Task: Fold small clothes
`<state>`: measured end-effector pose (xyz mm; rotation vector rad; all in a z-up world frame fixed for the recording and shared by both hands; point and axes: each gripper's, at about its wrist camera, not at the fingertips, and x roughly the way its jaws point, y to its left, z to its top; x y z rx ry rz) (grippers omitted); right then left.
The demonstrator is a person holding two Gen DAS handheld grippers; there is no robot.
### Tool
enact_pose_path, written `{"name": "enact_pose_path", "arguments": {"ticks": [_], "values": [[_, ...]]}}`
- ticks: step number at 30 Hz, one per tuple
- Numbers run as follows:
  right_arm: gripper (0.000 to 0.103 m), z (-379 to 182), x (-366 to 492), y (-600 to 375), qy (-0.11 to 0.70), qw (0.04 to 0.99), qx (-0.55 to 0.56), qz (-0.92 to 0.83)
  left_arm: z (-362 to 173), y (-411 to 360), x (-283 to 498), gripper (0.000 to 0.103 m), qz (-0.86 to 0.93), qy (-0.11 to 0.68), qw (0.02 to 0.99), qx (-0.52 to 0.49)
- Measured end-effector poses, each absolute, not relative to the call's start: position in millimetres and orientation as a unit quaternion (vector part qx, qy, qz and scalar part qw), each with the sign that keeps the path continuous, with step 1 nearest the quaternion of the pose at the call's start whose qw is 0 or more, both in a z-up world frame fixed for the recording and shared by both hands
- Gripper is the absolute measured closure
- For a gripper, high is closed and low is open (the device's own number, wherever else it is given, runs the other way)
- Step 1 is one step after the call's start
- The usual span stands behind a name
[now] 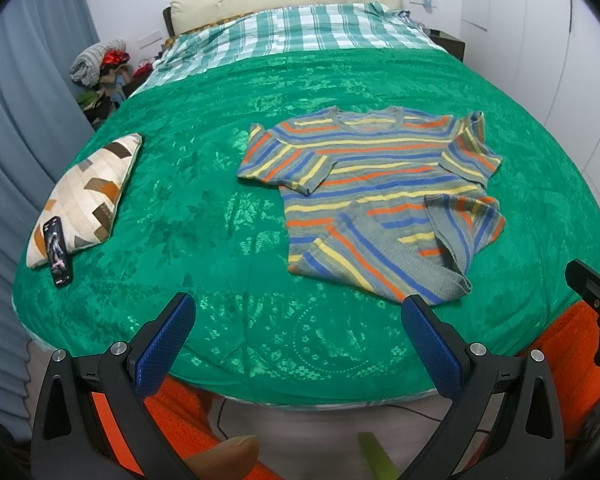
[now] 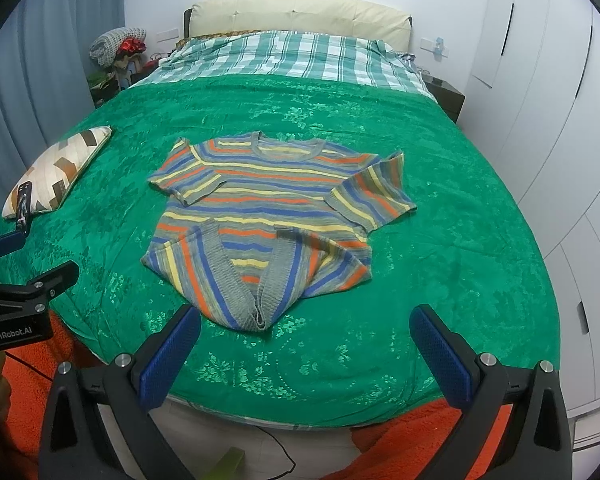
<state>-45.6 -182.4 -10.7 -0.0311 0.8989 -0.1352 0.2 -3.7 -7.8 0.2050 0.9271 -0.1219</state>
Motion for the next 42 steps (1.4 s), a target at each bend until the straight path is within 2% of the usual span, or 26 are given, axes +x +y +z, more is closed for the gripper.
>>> {"name": "enact_pose_path", "arguments": {"ticks": [42], "values": [[0.000, -14.0, -44.3, -181.8, 0.442, 0.892, -0.031, -0.085, -14.6, -0.1, -5.6, 0.000, -0.060, 0.447, 0.885, 0.114]]}}
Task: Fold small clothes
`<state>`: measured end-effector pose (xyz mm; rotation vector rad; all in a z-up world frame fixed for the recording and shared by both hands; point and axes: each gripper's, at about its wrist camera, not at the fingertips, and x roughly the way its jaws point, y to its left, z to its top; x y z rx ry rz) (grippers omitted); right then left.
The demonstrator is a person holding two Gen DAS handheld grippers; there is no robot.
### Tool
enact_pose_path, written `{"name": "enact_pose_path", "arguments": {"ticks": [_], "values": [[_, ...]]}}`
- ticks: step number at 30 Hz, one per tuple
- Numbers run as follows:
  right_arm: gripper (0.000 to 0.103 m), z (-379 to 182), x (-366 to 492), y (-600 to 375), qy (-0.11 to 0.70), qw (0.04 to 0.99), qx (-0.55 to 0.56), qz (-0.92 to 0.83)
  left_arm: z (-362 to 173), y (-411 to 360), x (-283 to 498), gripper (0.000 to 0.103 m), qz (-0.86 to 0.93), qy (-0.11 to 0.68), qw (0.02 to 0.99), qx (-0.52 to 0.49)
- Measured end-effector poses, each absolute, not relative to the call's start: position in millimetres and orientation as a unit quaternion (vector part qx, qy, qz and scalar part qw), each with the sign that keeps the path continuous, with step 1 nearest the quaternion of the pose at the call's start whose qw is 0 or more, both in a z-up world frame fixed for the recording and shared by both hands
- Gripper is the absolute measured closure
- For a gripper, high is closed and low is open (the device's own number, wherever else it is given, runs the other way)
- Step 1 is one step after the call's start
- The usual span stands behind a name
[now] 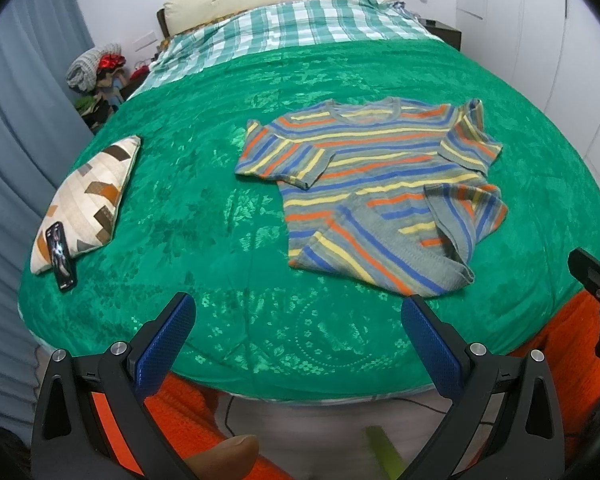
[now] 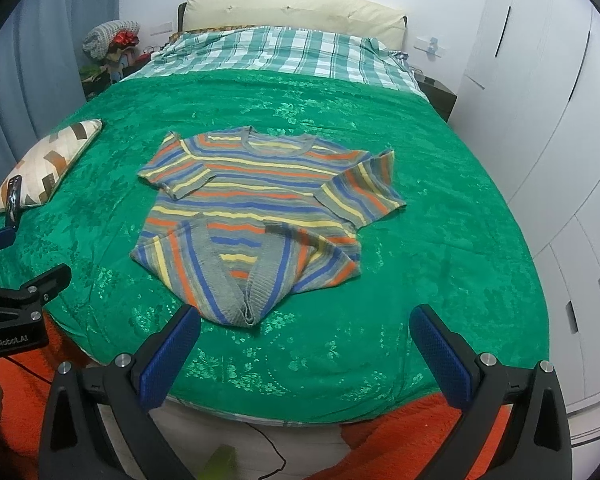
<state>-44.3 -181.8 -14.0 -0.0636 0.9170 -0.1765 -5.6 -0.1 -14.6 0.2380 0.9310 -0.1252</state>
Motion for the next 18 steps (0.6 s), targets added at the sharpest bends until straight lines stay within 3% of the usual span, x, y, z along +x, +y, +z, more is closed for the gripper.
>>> {"name": "enact_pose_path", "arguments": {"ticks": [18], "values": [[0.000, -18.2, -44.1, -183.7, 0.449, 0.886, -0.041, -0.106, -11.7, -8.6, -4.4, 0.000, -0.050, 0.448, 0.882, 0.138]]}}
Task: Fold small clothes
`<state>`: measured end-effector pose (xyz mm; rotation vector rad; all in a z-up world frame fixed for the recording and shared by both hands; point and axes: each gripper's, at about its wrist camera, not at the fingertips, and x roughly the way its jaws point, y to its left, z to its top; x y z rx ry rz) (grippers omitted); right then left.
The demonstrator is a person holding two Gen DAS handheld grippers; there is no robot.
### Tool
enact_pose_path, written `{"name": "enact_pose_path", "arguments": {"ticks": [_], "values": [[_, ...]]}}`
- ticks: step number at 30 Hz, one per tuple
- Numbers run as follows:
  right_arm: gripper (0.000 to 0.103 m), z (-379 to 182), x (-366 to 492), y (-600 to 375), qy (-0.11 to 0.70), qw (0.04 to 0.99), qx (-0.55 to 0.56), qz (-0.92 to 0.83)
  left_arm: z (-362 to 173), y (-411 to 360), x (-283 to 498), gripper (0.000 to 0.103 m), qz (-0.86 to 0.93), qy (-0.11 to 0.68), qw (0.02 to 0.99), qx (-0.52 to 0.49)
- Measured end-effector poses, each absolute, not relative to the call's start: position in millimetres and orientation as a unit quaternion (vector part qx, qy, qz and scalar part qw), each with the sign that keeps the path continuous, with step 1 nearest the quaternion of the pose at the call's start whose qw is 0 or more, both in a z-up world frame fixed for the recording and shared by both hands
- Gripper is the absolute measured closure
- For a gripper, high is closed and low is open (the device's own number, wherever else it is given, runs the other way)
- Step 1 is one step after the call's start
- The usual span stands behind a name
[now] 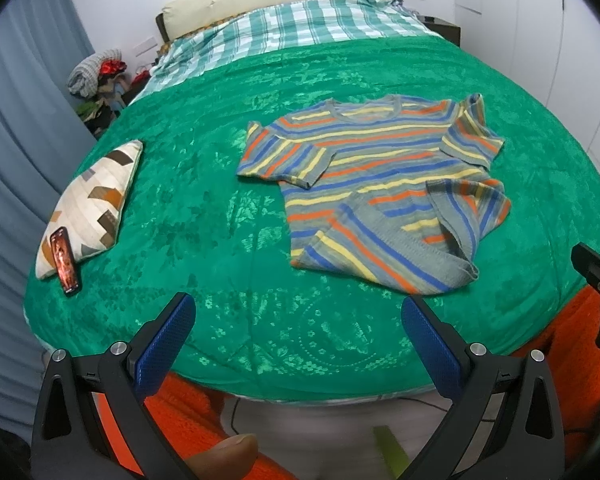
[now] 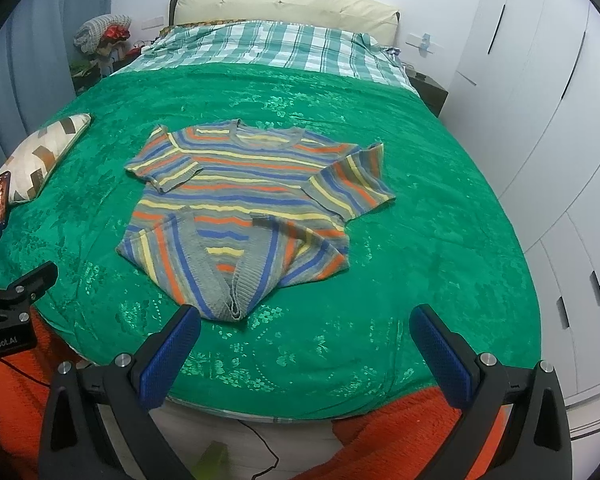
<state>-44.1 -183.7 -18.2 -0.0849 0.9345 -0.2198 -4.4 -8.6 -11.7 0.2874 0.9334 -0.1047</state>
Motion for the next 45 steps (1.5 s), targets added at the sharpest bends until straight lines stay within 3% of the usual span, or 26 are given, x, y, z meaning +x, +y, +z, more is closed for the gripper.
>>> {"name": "enact_pose_path", "arguments": {"ticks": [45], "values": [[0.000, -30.1, -44.0, -184.2, 0.456, 0.882, -0.040, -0.110, -22.4, -13.2, -1.0, 0.000, -0.046, 0.474, 0.870, 0.129]]}}
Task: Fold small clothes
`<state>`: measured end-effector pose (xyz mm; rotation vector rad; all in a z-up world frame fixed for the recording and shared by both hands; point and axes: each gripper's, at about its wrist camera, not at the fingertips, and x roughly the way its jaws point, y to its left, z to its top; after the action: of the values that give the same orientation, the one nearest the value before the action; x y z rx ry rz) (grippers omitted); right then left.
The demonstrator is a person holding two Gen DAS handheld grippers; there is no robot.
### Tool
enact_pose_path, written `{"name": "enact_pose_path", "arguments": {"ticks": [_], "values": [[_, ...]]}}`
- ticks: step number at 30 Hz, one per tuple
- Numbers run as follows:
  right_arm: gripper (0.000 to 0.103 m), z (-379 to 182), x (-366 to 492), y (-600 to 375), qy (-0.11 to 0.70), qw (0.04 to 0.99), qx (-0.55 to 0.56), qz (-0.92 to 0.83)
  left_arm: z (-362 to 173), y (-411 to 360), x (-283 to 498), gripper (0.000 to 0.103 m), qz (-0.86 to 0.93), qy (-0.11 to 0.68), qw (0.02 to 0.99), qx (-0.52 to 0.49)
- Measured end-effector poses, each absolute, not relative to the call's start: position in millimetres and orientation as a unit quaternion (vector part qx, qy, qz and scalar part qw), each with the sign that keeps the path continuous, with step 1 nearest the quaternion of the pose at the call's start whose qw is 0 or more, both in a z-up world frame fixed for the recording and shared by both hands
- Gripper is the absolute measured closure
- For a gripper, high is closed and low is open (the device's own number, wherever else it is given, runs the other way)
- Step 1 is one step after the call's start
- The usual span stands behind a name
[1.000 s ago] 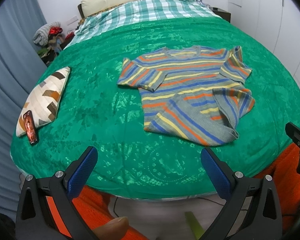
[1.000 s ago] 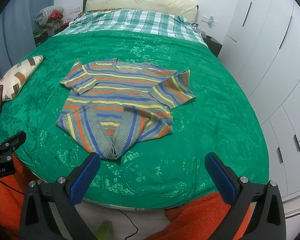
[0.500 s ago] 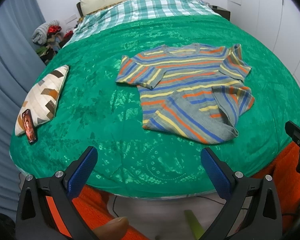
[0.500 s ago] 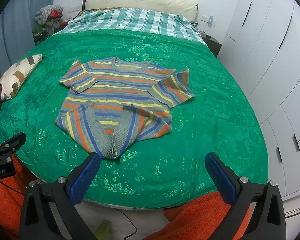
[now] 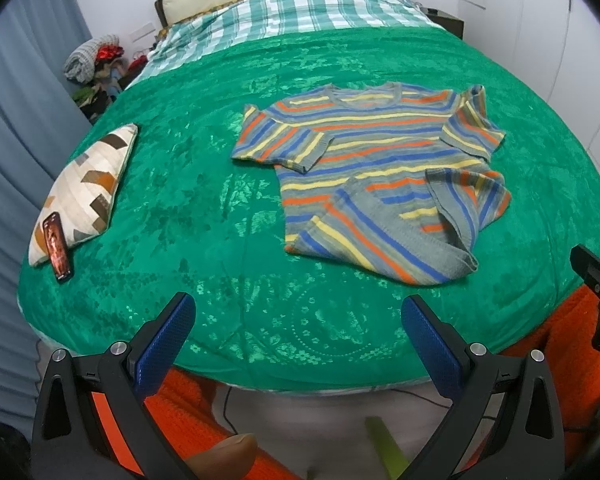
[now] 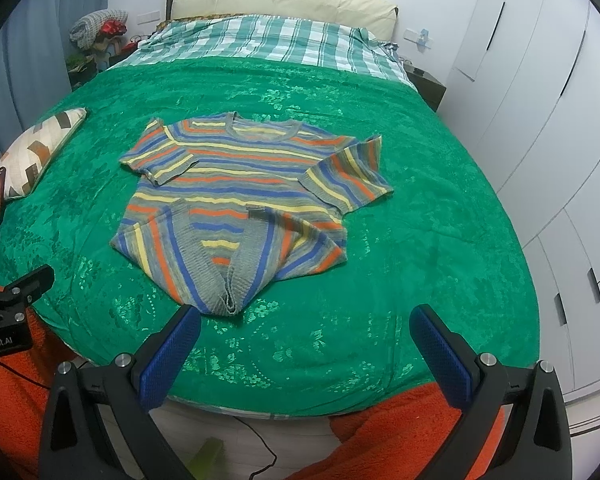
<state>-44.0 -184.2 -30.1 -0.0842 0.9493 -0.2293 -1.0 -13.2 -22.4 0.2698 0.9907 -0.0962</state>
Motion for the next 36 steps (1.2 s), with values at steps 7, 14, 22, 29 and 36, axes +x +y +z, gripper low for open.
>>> {"name": "enact_pose_path", "arguments": {"ticks": [7, 14, 22, 29, 36], "values": [[0.000, -27.9, -44.6, -179.7, 0.456, 0.883, -0.044, -0.107, -22.4, -11.7, -0.8, 0.000, -0.045, 0.474, 0.869, 0.130], [0.000, -27.2, -44.1, -179.4, 0.456, 0.883, -0.044, -0.106, -22.3, -9.9, -0.4, 0.000, -0.044, 0.477, 0.868, 0.130], [0.000, -25.9, -43.5, -176.7, 0.456, 0.883, -0.046, -0.100, -22.5, -9.6, -0.5, 0.000, -0.044, 0.476, 0.869, 0.130], [0.000, -25.9, -43.1, -176.5, 0.456, 0.883, -0.047, -0.100, -25.1, -1.9, -0.1, 0.000, -0.044, 0.488, 0.863, 0.122], [0.000, -14.9, -41.7, -195.6, 0.433, 0.895, -0.032, -0.099, -27.0, -2.8, 2.8, 0.000, -0.044, 0.492, 0.861, 0.120]]}}
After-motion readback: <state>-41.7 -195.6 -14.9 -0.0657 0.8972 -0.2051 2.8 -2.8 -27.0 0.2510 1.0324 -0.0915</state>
